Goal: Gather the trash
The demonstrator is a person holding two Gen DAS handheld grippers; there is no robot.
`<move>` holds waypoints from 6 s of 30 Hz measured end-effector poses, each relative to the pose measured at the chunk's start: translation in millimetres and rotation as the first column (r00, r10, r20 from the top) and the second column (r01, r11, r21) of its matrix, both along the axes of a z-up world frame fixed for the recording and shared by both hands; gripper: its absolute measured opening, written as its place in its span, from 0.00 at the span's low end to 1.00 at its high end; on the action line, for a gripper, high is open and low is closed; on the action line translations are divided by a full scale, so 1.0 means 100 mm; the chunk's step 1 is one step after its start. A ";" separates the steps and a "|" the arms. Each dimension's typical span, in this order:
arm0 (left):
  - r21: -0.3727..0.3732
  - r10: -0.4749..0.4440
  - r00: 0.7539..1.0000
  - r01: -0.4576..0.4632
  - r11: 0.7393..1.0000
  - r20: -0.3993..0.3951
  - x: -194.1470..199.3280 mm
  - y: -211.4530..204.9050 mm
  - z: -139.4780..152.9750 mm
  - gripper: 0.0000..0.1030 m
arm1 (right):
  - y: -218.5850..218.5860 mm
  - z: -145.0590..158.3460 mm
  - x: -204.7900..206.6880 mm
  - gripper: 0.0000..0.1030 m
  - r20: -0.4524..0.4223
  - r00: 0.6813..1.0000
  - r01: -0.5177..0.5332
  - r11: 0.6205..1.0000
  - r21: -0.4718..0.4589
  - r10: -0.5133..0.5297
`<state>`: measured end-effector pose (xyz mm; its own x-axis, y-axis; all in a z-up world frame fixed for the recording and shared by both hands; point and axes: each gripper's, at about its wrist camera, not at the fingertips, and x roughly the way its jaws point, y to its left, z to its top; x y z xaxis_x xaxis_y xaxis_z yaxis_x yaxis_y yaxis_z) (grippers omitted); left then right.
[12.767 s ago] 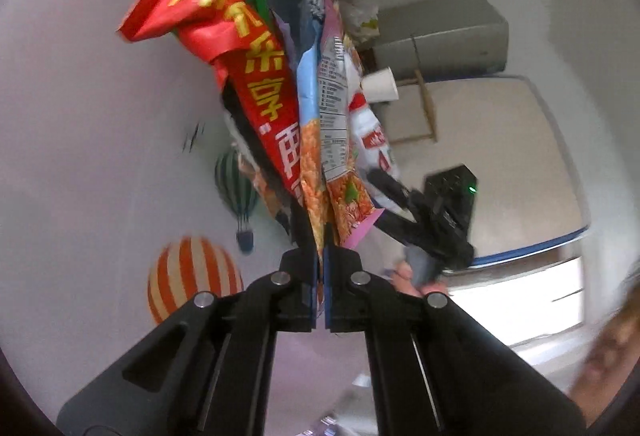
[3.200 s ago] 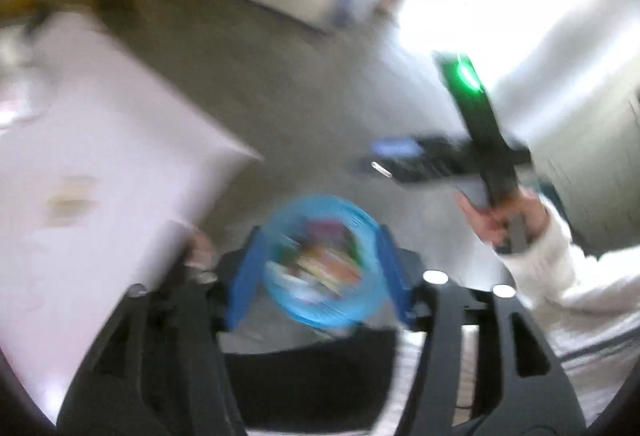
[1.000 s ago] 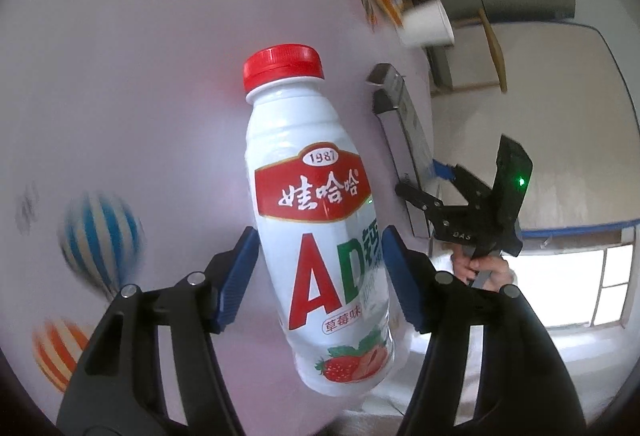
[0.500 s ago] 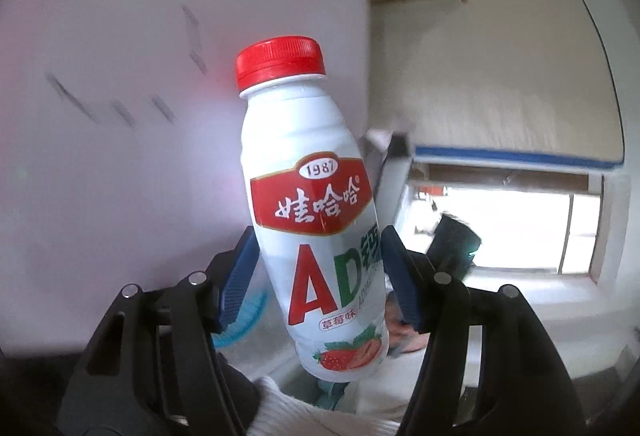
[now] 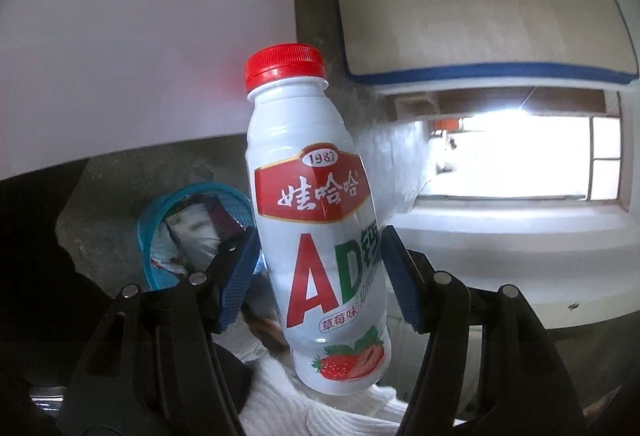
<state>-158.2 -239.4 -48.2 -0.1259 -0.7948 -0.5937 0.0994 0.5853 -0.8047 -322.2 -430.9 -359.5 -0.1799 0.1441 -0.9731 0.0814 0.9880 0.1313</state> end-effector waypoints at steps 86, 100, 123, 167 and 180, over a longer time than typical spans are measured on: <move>0.487 -0.631 0.235 0.461 0.742 0.739 -0.90 -0.24 0.29 0.89 | 0.33 3.36 -0.70 0.92 0.774 0.549 0.725 0.641 -0.252 -0.316; 0.452 -0.670 0.270 0.561 0.694 0.692 -0.91 -0.25 0.14 0.90 | 0.57 3.30 -0.58 0.92 0.765 0.607 0.644 0.698 -0.313 -0.217; 0.541 -0.703 0.162 0.529 0.654 0.692 -1.10 -0.30 0.12 0.90 | 0.35 3.23 -0.75 0.93 0.735 0.596 0.710 0.639 -0.295 -0.323; 0.460 -0.720 0.309 0.601 0.654 0.621 -1.33 -0.12 0.20 0.90 | 0.35 3.21 -0.79 0.93 0.736 0.585 0.698 0.674 -0.243 -0.341; 0.565 -0.718 0.293 0.460 0.685 0.632 -1.15 0.08 0.40 0.90 | 0.32 3.19 -0.75 0.93 0.725 0.598 0.684 0.689 -0.240 -0.342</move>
<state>-273.3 -230.9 -8.0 0.0948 -0.5285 -0.8436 0.9728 0.2291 -0.0342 -397.7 -398.7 -40.6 0.3971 -0.4611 -0.7935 0.6697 0.7368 -0.0930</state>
